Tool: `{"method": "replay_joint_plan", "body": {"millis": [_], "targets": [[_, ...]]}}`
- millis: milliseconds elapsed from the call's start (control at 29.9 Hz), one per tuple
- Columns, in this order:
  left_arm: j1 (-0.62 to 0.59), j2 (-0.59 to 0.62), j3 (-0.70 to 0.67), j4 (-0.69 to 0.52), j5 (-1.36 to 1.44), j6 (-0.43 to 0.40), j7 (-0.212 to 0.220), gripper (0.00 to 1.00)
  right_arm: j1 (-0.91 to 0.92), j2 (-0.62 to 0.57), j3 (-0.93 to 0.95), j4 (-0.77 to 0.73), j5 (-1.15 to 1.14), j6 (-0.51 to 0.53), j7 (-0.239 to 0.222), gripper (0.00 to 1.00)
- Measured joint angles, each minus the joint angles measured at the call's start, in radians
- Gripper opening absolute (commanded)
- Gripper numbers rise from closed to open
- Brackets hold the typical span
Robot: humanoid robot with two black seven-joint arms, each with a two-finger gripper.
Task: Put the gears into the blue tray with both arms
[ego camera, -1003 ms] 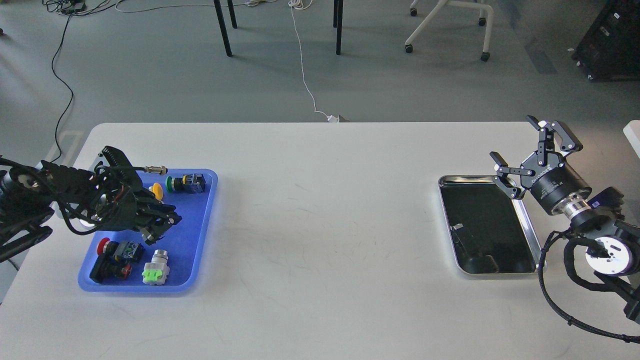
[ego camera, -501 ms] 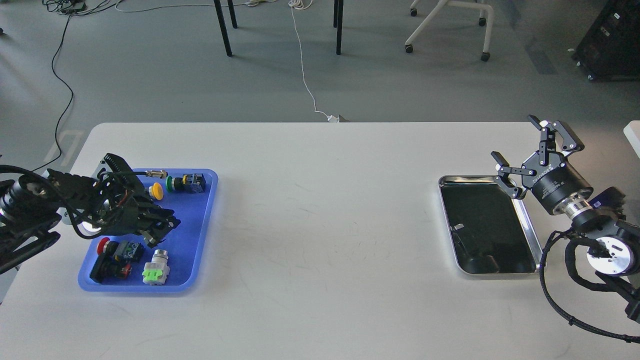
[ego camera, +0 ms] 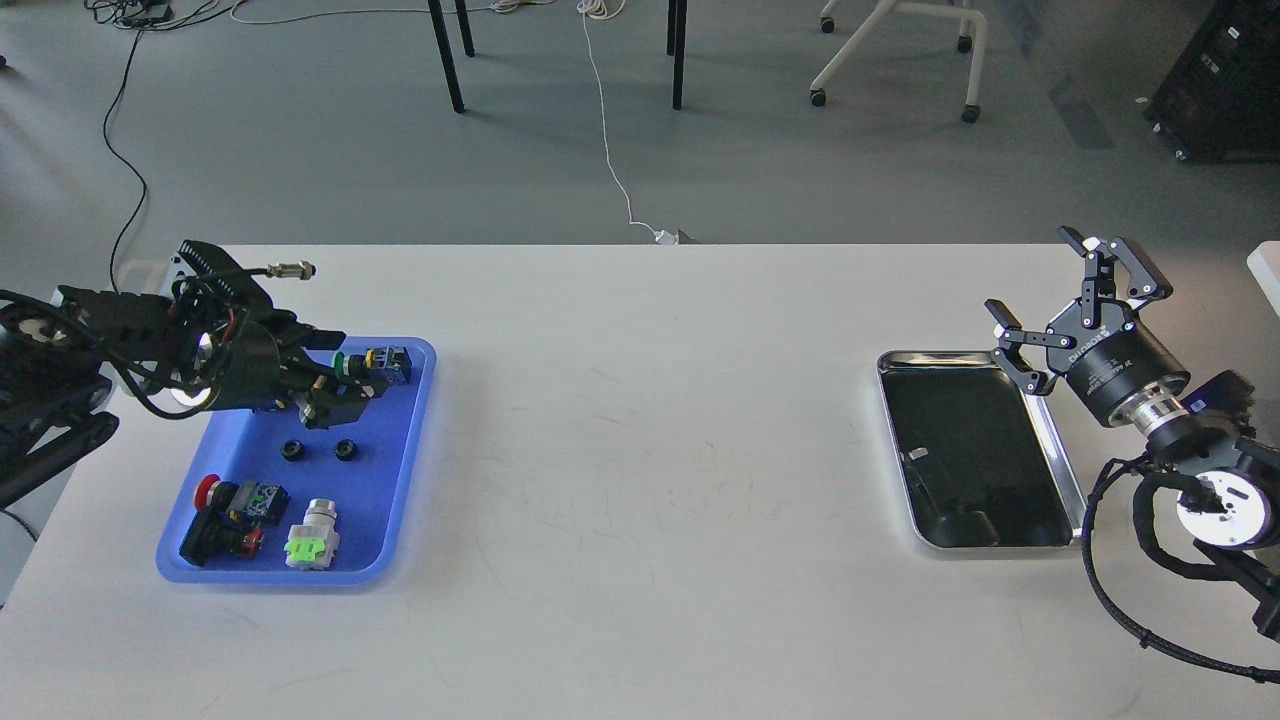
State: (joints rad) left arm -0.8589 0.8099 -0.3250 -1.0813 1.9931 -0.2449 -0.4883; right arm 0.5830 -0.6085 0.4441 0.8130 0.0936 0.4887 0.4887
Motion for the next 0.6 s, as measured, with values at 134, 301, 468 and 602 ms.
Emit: {"method": "replay_joint_plan", "body": {"millis": [134,301,468,602], "targets": [[0.014,-0.011,-0.051,-0.034,-0.361,0.016,0.0,0.98,0.009,0.008,-0.003,0.002,-0.006,0.0,0.0,0.99],[0.101,-0.037,-0.108,-0.115,-0.879,0.056,0.0,0.98,0.012,0.027,-0.005,0.005,-0.012,0.0,0.0,0.99],[0.295,-0.15,-0.36,-0.129,-1.111,0.063,0.0,0.98,0.014,0.031,-0.018,0.008,-0.044,0.0,0.0,0.99],[0.428,-0.245,-0.518,-0.126,-1.125,0.058,0.0,0.98,0.014,0.028,-0.021,0.029,-0.08,0.0,0.0,0.99]]}}
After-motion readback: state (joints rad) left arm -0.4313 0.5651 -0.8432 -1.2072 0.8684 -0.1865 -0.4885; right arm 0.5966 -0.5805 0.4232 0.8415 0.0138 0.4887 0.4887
